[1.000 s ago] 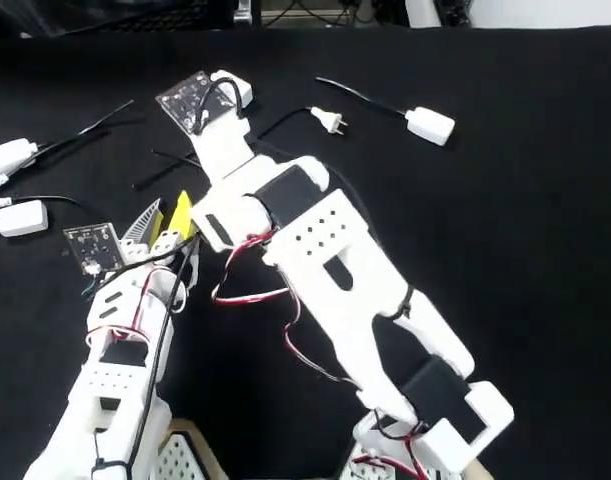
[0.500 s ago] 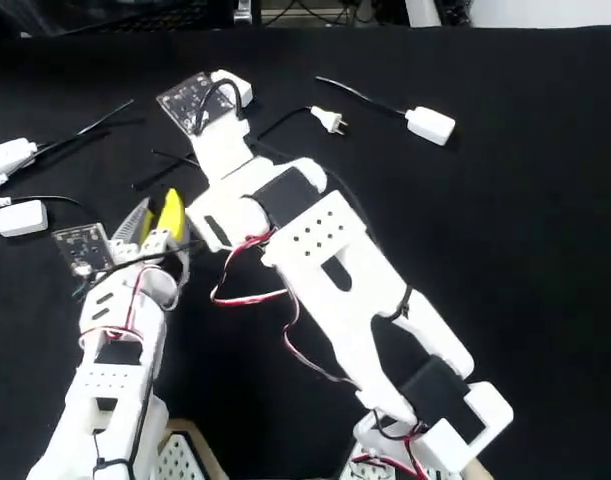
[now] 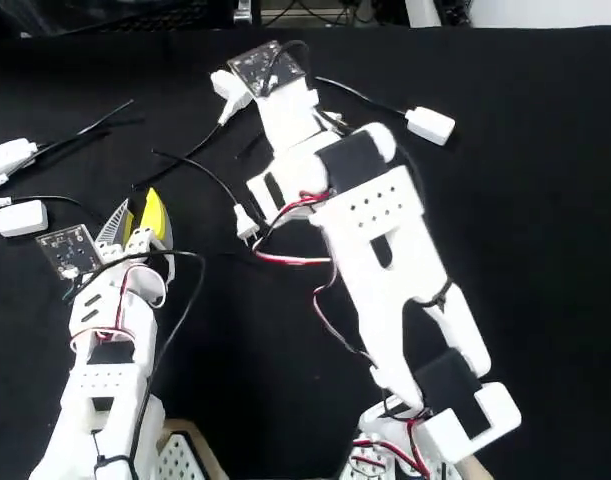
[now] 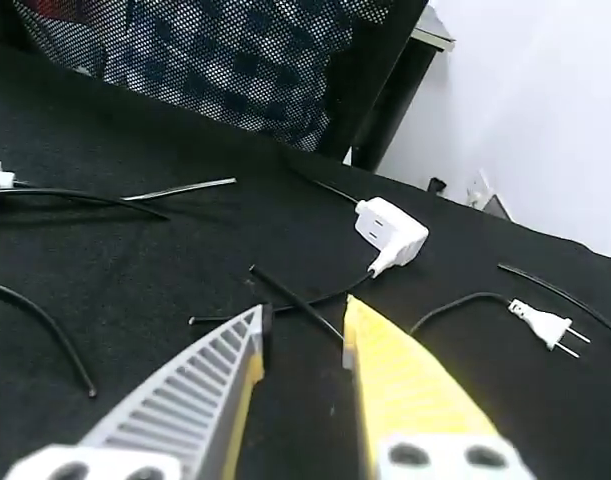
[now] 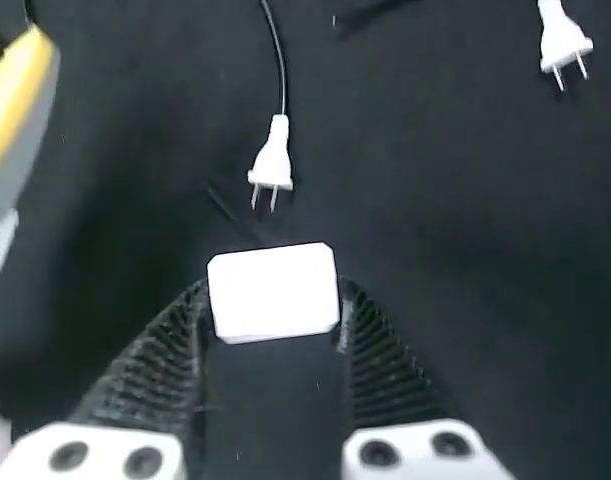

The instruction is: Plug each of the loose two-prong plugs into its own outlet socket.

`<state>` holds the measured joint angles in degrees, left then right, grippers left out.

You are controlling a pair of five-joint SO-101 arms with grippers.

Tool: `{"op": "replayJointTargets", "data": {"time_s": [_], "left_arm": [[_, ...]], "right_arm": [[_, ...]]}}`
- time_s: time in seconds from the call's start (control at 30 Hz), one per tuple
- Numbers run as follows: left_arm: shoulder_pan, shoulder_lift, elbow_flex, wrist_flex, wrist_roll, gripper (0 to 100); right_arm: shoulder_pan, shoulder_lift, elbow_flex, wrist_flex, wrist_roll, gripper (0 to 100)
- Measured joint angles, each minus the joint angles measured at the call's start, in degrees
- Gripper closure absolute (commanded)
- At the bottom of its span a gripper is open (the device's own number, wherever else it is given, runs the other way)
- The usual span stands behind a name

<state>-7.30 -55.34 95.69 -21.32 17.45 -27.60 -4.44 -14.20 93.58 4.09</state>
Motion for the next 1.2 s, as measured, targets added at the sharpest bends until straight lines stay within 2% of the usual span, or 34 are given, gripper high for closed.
{"op": "replayJointTargets", "data": {"time_s": [0.17, 0.33, 0.73, 0.93, 1.1, 1.2], "left_arm": [[0.0, 0.0, 0.0, 0.0, 0.0, 85], [0.0, 0.0, 0.0, 0.0, 0.0, 85], [0.0, 0.0, 0.0, 0.0, -0.1, 85], [0.0, 0.0, 0.0, 0.0, -0.1, 85], [0.0, 0.0, 0.0, 0.0, -0.1, 85], [0.0, 0.0, 0.0, 0.0, -0.1, 85]], "right_arm": [[1.1, 0.0, -9.1, 6.1, 0.4, 98.6], [5.1, -1.9, -13.5, 7.3, 5.0, 98.6], [17.8, -18.5, 8.8, 7.3, 17.6, 98.6], [17.9, -24.9, 20.4, 7.3, 19.1, 98.6], [12.9, -25.0, 29.5, 4.7, 18.8, 98.6], [9.8, -24.1, 32.6, 0.2, 16.2, 98.6]]}}
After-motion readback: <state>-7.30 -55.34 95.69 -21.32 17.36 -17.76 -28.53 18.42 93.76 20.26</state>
